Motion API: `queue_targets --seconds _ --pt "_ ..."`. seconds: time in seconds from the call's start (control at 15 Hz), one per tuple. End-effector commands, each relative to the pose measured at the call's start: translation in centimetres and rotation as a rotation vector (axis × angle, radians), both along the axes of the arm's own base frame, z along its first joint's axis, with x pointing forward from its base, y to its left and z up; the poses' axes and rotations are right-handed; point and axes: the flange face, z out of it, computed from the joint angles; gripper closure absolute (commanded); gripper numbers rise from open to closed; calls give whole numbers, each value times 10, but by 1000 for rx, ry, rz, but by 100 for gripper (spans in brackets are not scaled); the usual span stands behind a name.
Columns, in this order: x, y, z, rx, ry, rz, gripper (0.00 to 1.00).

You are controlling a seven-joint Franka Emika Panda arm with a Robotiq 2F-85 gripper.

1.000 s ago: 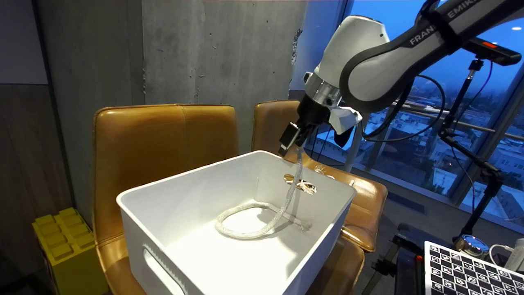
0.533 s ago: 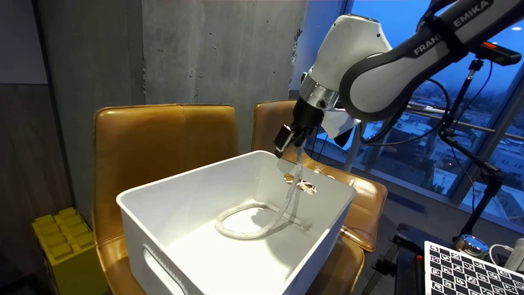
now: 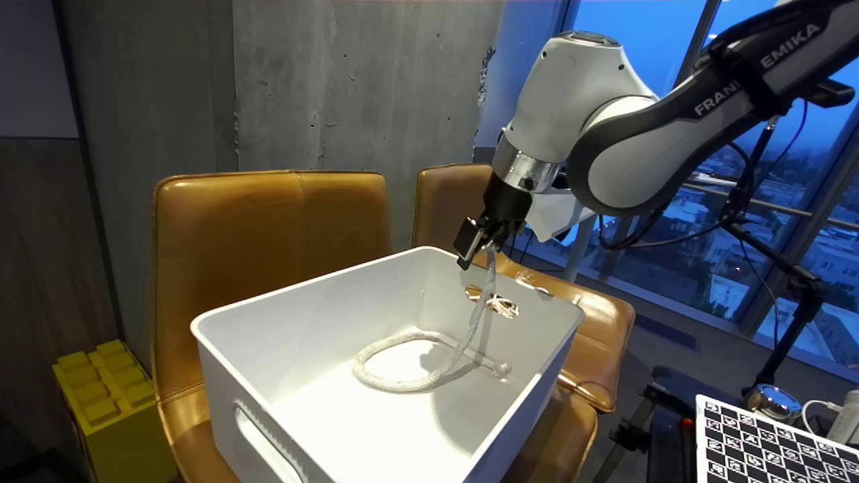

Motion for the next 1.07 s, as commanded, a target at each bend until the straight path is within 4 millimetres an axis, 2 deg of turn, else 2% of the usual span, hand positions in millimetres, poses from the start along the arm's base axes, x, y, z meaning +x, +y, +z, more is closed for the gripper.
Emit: queue_targets --seconds 0.0,0.07,0.33,0.6,0.67,0.87,1.0 --pt "-10 12 -3 -22 5 -24 32" --pt "-10 14 -5 -24 4 -24 36" --pt "-9 21 -1 -34 -5 -20 69" --pt "-13 33 12 -71 -18 25 97" --pt "-15 38 17 -82 -24 42 100" --pt "-24 60 36 -90 -44 97 97" --pt "-30 76 40 -87 -59 132 97"
